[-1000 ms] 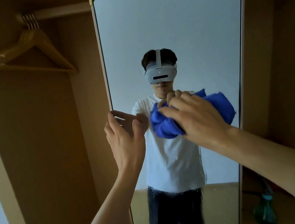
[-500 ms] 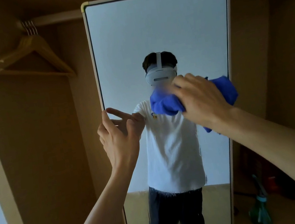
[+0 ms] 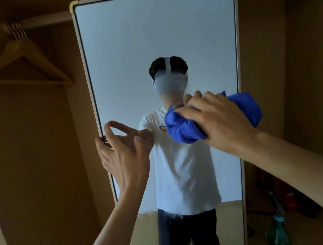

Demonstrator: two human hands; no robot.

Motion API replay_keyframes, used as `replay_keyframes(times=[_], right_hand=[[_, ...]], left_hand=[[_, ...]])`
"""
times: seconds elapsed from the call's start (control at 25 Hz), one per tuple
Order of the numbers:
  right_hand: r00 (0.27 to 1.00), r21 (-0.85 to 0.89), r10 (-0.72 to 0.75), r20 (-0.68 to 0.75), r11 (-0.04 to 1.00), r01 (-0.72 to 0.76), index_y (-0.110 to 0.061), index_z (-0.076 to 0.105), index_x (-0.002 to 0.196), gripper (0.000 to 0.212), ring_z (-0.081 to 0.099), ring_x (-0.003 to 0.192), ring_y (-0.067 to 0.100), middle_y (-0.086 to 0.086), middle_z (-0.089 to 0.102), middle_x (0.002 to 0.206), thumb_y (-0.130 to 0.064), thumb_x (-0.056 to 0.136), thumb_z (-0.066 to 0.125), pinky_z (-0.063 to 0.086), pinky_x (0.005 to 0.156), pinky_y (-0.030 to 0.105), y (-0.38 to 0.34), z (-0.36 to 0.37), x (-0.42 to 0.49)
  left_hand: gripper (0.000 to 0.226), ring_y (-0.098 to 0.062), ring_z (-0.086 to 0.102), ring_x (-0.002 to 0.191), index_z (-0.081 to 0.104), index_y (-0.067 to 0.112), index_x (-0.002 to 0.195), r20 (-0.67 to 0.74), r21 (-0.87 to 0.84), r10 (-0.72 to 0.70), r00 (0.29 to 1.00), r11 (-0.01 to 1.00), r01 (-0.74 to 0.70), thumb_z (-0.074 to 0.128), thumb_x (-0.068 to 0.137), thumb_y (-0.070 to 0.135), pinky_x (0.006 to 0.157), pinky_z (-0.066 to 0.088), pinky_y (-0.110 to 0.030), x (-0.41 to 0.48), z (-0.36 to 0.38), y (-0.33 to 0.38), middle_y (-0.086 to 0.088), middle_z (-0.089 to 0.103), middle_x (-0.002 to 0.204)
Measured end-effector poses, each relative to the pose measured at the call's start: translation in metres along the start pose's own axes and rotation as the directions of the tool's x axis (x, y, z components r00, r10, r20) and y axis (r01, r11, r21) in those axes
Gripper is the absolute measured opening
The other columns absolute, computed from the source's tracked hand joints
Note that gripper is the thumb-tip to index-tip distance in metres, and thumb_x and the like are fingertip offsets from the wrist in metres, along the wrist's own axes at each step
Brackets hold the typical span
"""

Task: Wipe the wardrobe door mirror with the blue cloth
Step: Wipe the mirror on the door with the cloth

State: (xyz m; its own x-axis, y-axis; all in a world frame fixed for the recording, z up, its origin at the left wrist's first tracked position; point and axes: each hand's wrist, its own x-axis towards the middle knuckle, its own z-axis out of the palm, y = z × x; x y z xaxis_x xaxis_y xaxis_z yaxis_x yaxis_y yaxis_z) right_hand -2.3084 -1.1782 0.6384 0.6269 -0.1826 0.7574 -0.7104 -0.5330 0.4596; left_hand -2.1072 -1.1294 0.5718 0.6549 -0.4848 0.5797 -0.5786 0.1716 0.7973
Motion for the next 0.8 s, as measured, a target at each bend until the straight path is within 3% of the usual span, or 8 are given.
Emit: replay_keyframes(times=[0.12, 0.24, 0.48, 0.64, 0.8], right_hand=[[0.998, 0.016, -0.01, 0.061, 1.0, 0.009, -0.018, 0.058, 0.133, 0.045, 0.052, 0.091, 0.028, 0.007, 0.062, 0.11, -0.015, 0.088, 0.063, 0.04, 0.075, 0.042, -0.004, 0.012, -0.019], [0.992, 0.038, -0.023, 0.125, 0.999, 0.018, -0.022, 0.052, 0.138, 0.047, 0.052, 0.1, 0.027, 0.005, 0.06, 0.119, -0.02, 0.092, 0.061, 0.044, 0.084, 0.046, -0.004, 0.014, -0.026], [0.998, 0.081, 0.056, 0.021, 0.995, -0.057, -0.014, 0.06, 0.127, 0.04, 0.054, 0.09, 0.029, 0.008, 0.059, 0.103, -0.008, 0.087, 0.057, 0.046, 0.077, 0.045, 0.026, -0.01, -0.015], [0.99, 0.061, 0.133, -0.039, 0.99, -0.13, -0.014, 0.061, 0.117, 0.027, 0.054, 0.089, 0.029, 0.007, 0.06, 0.099, -0.01, 0.091, 0.053, 0.046, 0.08, 0.05, 0.062, -0.027, 0.009], [0.992, 0.009, 0.109, -0.07, 0.994, -0.109, -0.011, 0.061, 0.125, 0.033, 0.056, 0.09, 0.032, 0.01, 0.062, 0.101, -0.012, 0.092, 0.056, 0.047, 0.081, 0.048, 0.065, -0.023, 0.0]], left_hand=[[0.073, -0.031, -0.009, 0.156, 0.02, 0.024, 0.158, -0.004, 0.066, 0.124, 0.992, 0.99, -0.123, 0.057, 0.096, 0.027, 0.125, 0.003, -0.053, -0.012, 0.01, 0.004, -0.017, -0.006, 0.168], [0.062, -0.028, -0.01, 0.156, 0.035, 0.026, 0.152, 0.084, 0.09, 0.33, 0.94, 0.937, -0.337, 0.058, 0.095, 0.02, 0.124, 0.002, -0.052, -0.024, 0.022, 0.016, -0.012, 0.001, 0.168], [0.052, -0.025, 0.014, 0.151, 0.049, 0.024, 0.146, 0.187, 0.004, 0.452, 0.872, 0.888, -0.461, 0.057, 0.096, 0.016, 0.122, 0.018, -0.045, -0.027, 0.028, 0.047, -0.005, 0.035, 0.156], [0.054, -0.023, 0.036, 0.141, 0.048, 0.02, 0.147, 0.24, -0.089, 0.618, 0.749, 0.782, -0.617, 0.061, 0.094, 0.017, 0.115, 0.032, -0.04, -0.018, 0.035, 0.075, 0.002, 0.051, 0.145], [0.058, -0.012, 0.047, 0.123, 0.043, 0.027, 0.145, 0.221, -0.204, 0.623, 0.751, 0.782, -0.589, 0.064, 0.091, 0.02, 0.1, 0.042, -0.03, -0.013, 0.046, 0.087, 0.011, 0.058, 0.132]])
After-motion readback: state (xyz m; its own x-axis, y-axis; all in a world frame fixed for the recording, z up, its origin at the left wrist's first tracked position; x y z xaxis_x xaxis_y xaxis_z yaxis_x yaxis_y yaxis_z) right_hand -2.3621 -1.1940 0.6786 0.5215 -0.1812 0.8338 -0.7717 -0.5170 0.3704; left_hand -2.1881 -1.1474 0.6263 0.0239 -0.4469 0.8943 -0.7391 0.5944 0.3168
